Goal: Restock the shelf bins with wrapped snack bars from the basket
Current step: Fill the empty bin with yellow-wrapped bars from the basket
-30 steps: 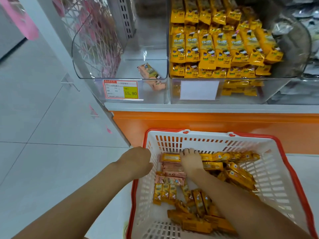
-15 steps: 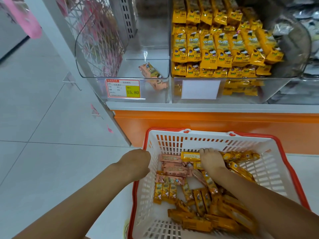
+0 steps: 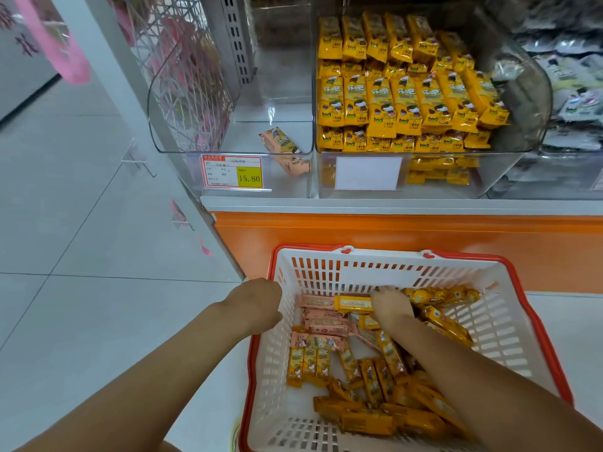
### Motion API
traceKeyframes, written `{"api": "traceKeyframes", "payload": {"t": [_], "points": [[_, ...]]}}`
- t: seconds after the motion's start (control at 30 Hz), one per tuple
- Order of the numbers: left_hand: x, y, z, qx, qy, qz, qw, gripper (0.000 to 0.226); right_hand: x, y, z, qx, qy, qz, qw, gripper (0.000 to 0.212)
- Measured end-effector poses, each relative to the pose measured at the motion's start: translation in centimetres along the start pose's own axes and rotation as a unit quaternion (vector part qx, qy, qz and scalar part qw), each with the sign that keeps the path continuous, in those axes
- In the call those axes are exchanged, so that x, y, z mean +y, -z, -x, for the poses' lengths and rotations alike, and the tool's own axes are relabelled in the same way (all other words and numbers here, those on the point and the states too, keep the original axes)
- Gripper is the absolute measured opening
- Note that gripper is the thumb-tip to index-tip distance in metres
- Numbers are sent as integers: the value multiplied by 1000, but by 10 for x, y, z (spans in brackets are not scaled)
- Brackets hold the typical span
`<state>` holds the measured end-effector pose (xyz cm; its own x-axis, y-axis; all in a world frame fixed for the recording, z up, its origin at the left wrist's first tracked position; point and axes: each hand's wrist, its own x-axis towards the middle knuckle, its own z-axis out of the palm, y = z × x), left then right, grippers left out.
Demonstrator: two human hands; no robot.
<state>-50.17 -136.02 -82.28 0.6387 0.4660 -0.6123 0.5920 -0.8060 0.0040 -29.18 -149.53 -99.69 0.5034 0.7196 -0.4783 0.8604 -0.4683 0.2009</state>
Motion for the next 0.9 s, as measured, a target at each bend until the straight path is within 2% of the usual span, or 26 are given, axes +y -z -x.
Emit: {"api": "traceKeyframes", "payload": {"t": [0.1,0.23,0.37,0.47,0.53,0.6,0.63,0.67,0.7,0.77,0.8,0.83,0.9], "points": [[0,1,1,-5,3,2,1000,30,-3,5,1,-18,-6,-6,1000,27],[0,3,1,-10,1,6,1000,32,-6,10,7,-27,-12,48,998,21],[1,7,1,-19,-1,1,1000,34,-4,20,19,10,33,80,996,14],[2,11,0,-24,0,1,1000,30,1,40,33,28,116,-24,993,17],[2,15,1,-40,0,8,999,36,4,53,51,6,143,-192,971,19],[0,20,2,-62,-21,42,997,63,7,64,73,-18,141,-390,910,18],[0,23,2,-69,-45,77,994,73,8,69,85,-38,136,-491,860,19],[0,26,3,-72,-77,127,986,77,8,73,96,-69,133,-584,798,23],[2,29,4,-75,-116,191,972,77,8,78,105,-114,137,-675,716,36],[10,35,10,-98,-192,367,905,61,7,88,117,-195,173,-792,551,68],[16,37,14,-112,-216,452,858,50,6,93,122,-216,199,-816,497,75],[22,39,18,-120,-236,518,813,44,4,100,126,-231,227,-832,450,78],[30,43,25,-108,-267,594,752,48,-1,111,136,-238,262,-849,393,82]]}}
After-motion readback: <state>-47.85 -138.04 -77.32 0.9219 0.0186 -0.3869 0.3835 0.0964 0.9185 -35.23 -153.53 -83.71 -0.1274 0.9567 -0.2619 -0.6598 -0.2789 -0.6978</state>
